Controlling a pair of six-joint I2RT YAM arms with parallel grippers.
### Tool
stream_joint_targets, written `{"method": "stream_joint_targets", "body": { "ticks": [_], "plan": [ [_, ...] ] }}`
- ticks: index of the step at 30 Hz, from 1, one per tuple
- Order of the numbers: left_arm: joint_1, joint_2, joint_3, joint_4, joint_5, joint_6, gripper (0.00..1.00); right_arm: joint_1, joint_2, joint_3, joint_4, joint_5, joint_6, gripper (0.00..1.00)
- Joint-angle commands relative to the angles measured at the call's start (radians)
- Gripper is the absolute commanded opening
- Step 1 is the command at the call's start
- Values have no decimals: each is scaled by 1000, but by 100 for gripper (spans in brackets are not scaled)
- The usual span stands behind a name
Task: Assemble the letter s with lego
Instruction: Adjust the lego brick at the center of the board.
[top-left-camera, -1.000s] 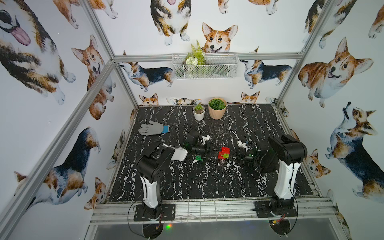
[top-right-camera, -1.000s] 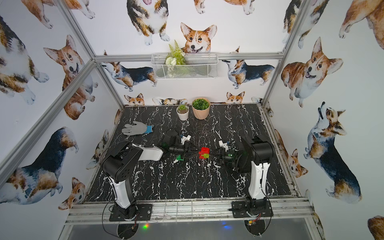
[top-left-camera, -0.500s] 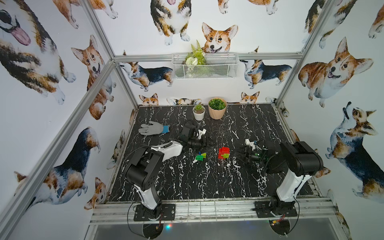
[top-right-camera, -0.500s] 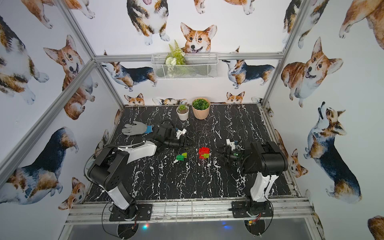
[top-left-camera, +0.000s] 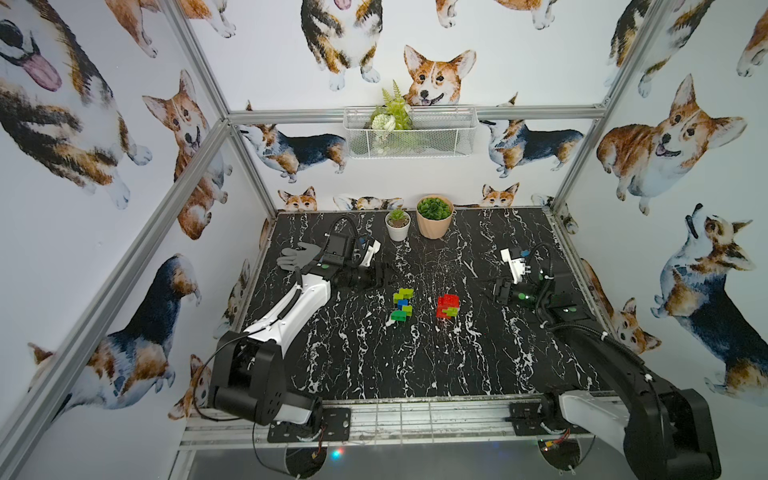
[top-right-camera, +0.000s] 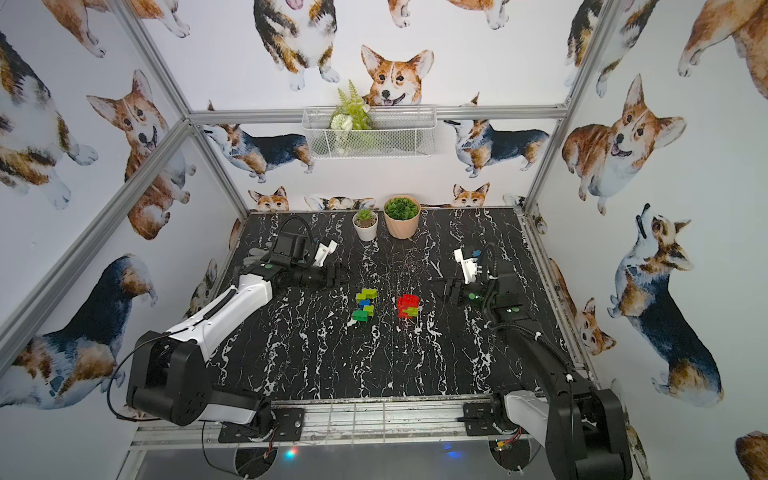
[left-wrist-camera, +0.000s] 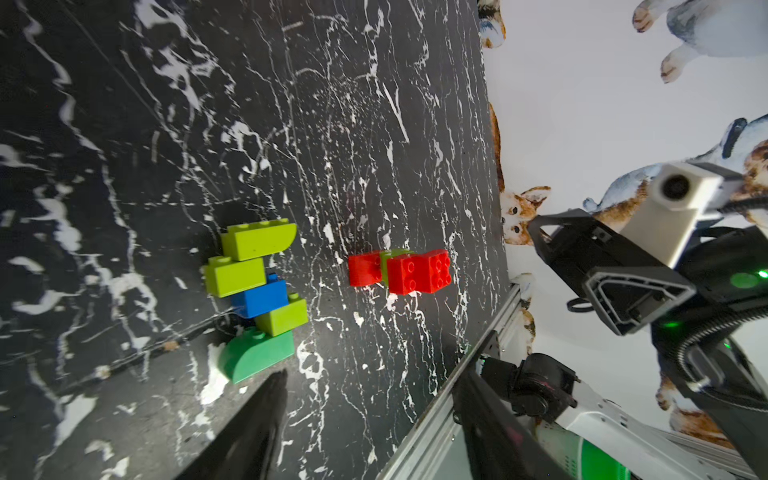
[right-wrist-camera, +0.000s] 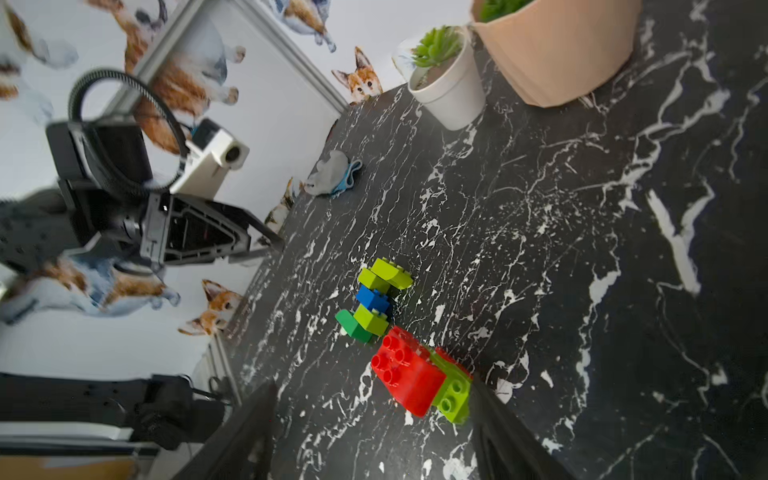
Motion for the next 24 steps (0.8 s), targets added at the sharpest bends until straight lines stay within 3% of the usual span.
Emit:
{"method": "stream_joint_targets", "body": {
  "ticks": [1, 5, 8, 13, 17, 21, 24],
  "plan": [
    [39, -34, -23, -70, -9, 116, 68, 84, -43, 57, -252, 135, -417, 74],
    [71, -55, -65, -33, 21, 124, 68, 84, -51, 85, -279, 95, -618, 74],
    [80, -62, -91, -5, 40, 118, 68, 113, -17, 95, -290, 145, -831, 73],
    [91, -74, -129, 42, 63, 102, 68, 118, 63, 143, -260, 97, -936, 76],
    [97, -76, -144, 49, 77, 99, 68, 158, 228, 263, -510, 168, -1164, 76],
    [104, -79, -157, 53, 81, 97, 68, 181, 276, 260, -469, 132, -1146, 75],
    [107, -77, -159, 53, 85, 99, 68, 222, 329, 257, -456, 232, -1176, 76]
  ]
}}
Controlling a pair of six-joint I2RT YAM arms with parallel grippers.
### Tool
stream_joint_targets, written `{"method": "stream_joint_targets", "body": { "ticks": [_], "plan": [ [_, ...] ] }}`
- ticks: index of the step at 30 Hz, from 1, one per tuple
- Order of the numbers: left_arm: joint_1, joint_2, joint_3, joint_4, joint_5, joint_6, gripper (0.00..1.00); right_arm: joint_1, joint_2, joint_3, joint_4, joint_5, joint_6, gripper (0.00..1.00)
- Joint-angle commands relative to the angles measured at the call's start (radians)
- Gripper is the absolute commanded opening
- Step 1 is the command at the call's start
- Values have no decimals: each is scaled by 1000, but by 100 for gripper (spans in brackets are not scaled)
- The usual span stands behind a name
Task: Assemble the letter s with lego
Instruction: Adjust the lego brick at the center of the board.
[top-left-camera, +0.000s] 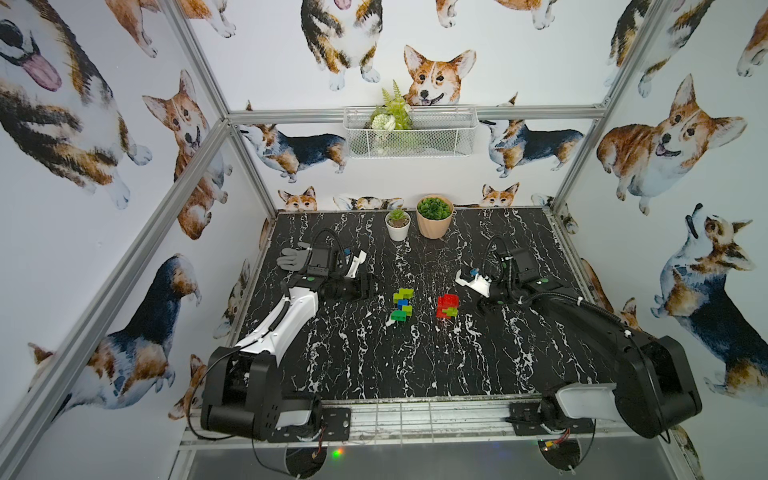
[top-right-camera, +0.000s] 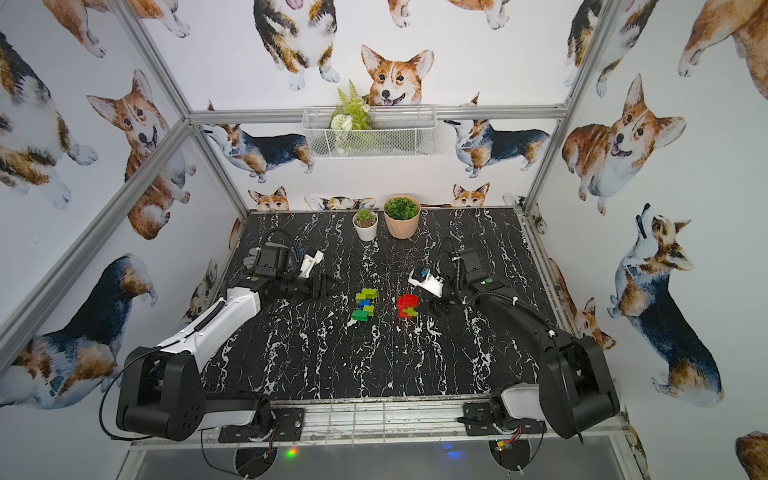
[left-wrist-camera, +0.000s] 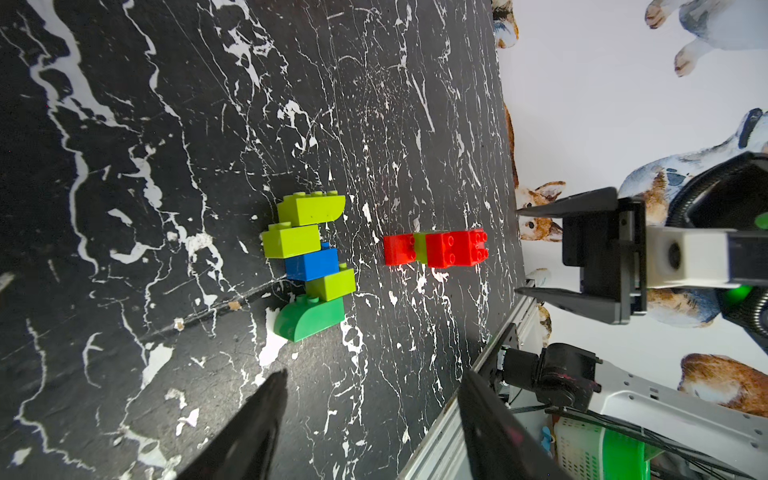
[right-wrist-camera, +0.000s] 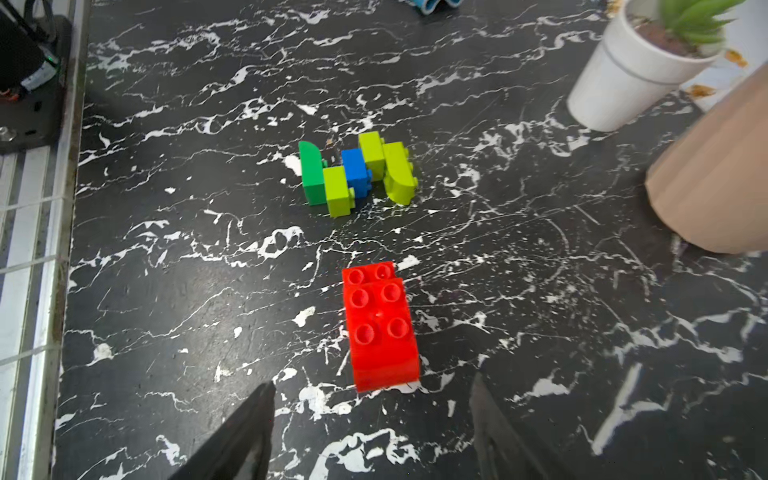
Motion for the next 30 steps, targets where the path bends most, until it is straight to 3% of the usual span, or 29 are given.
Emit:
{"method": "stream_joint_targets", "body": {
  "ticks": [1, 9, 30],
  "plan": [
    [6, 1, -1, 14, 22, 16, 68, 32, 60, 10, -31, 73, -97, 75],
    [7, 27, -10, 26, 25, 14, 68, 69, 124, 3, 77, 151, -82, 71],
    [15, 66, 5, 1, 37, 34, 68, 85, 247, 32, 181, 116, -38, 64]
  ]
}}
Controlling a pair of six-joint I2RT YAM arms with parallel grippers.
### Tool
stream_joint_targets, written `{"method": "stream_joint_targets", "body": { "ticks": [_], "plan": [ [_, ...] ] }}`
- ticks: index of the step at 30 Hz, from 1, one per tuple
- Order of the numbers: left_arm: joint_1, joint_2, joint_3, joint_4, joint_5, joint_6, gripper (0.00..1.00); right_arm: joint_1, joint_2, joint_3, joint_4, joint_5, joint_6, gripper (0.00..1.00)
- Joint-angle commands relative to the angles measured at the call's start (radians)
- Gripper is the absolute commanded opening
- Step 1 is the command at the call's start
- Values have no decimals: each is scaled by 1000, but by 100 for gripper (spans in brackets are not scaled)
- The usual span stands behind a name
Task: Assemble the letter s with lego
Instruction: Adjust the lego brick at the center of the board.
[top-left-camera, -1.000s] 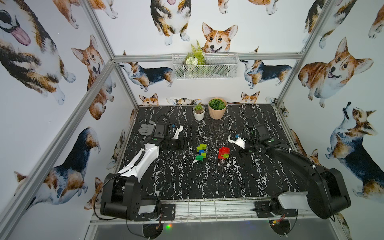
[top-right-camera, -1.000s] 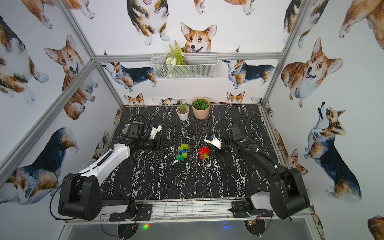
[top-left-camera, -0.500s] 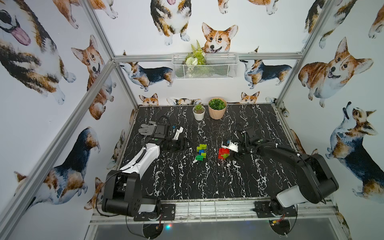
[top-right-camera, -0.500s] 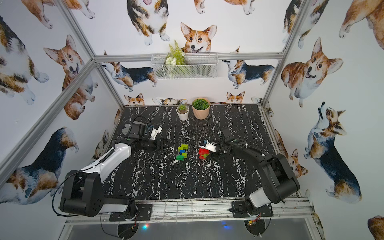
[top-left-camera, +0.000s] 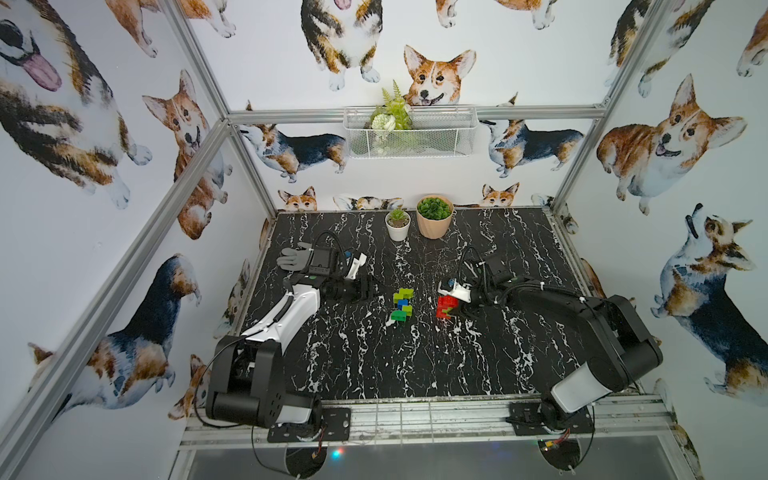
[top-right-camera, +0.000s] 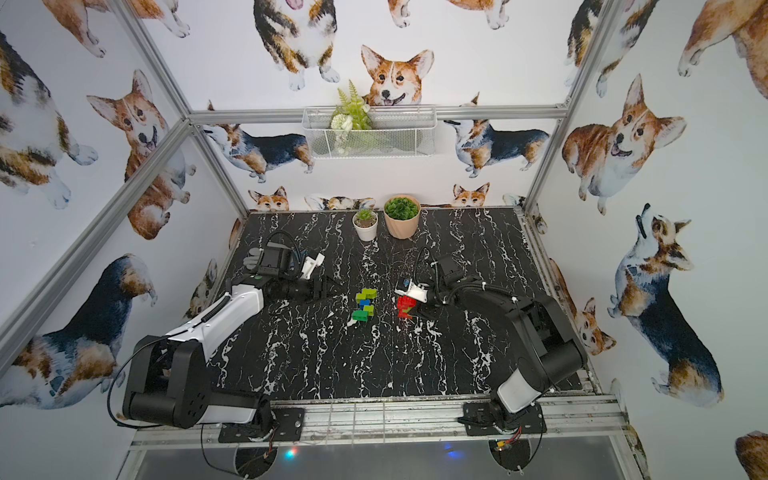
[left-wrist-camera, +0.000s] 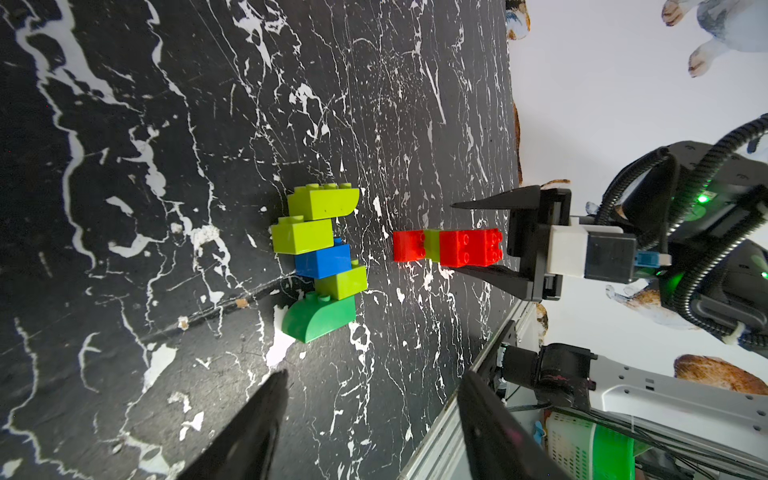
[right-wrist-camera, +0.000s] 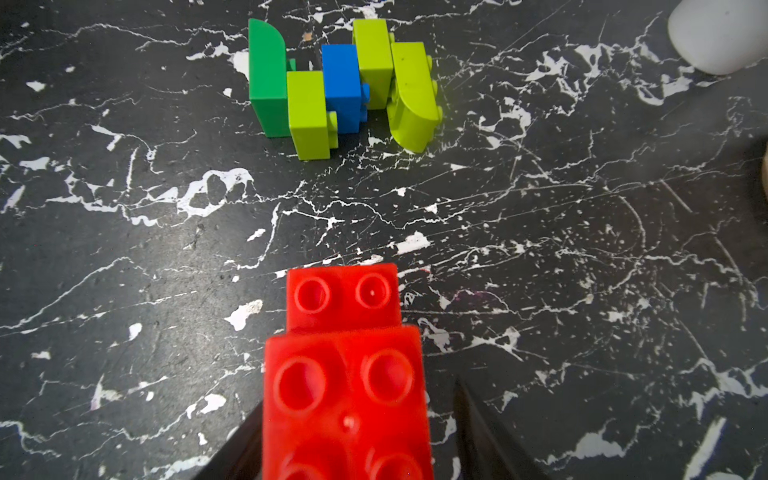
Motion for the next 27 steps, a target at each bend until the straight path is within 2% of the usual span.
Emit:
{"method": "stream_joint_targets", "body": {
  "ticks": [1, 21, 27],
  "plan": [
    [2, 8, 11, -12, 16, 26, 68, 2, 10, 16, 21, -33, 13, 60],
    [2, 25, 22, -47, 27, 54, 68, 6, 57, 76, -94, -38, 10, 51],
    [1, 35, 27, -51, 28, 59, 67, 6, 56, 117, -162, -64, 33, 42]
  ]
}}
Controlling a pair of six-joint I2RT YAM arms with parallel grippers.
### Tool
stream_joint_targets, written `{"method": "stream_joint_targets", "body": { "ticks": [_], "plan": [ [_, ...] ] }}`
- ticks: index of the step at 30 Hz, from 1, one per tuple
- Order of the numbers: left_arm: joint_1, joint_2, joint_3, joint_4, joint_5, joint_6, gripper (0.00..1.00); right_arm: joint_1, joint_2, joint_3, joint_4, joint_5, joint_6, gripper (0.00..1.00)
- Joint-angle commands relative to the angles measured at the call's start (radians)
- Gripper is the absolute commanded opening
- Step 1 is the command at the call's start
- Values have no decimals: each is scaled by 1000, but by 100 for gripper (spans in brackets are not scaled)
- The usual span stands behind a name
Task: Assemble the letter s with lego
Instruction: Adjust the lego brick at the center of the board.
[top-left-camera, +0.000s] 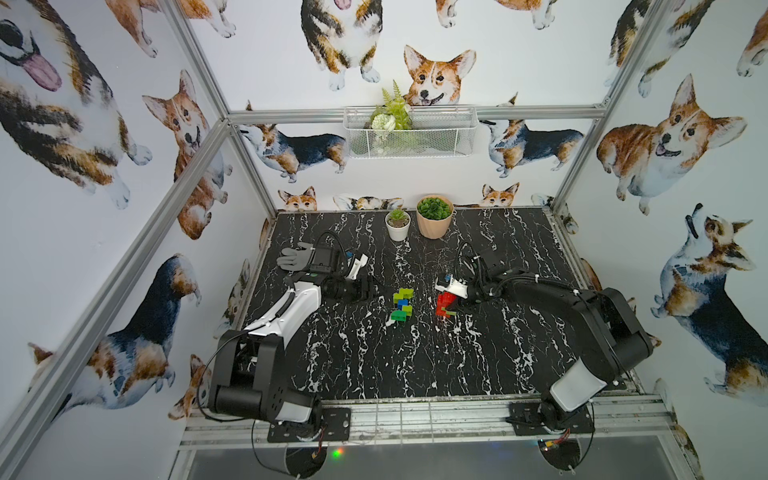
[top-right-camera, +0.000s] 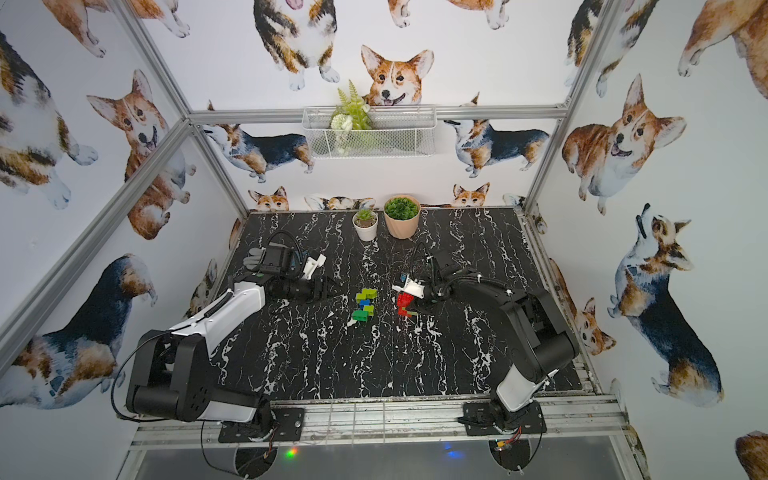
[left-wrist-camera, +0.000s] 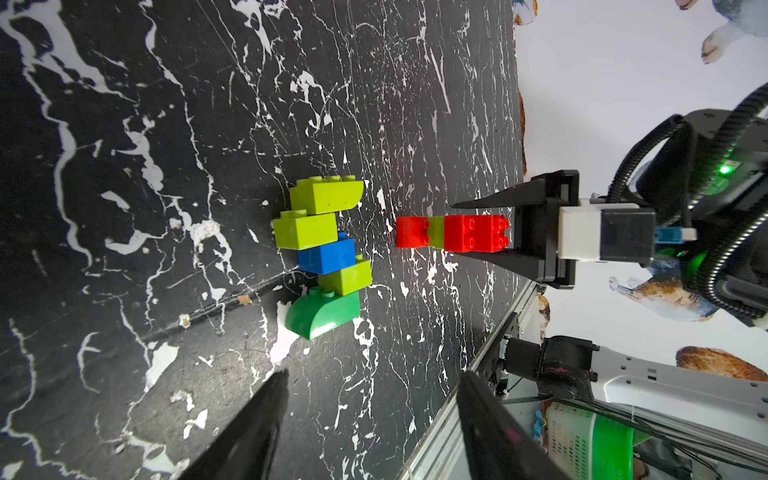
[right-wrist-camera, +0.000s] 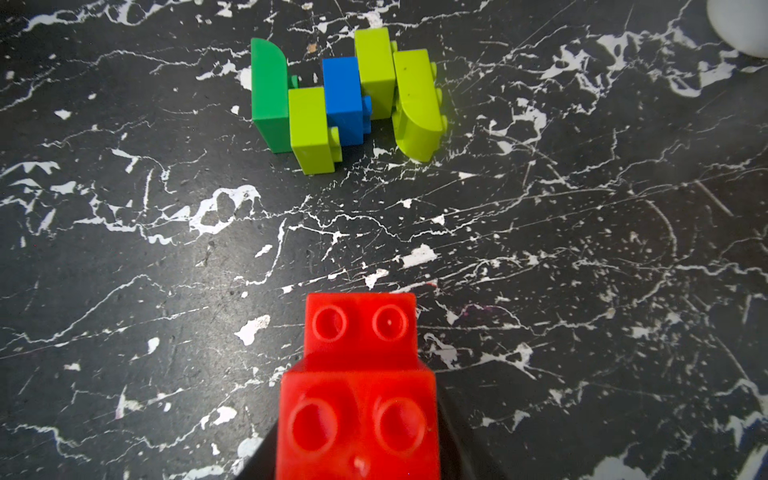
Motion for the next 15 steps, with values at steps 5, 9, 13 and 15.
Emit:
{"method": "stream_joint_targets", "body": {
  "ticks": [5, 9, 13, 15],
  "plan": [
    [2, 12, 19, -28, 19, 28, 67, 1, 1, 29, -84, -43, 21, 38],
    [2, 12, 22, -37, 18, 32, 67, 1, -3, 43, -110, -64, 33, 36],
    [2, 14, 26, -47, 18, 39, 67, 1, -1, 48, -122, -70, 41, 34],
    [2, 14, 30, -50, 17, 38, 67, 0, 2, 53, -130, -73, 42, 34]
  ]
}}
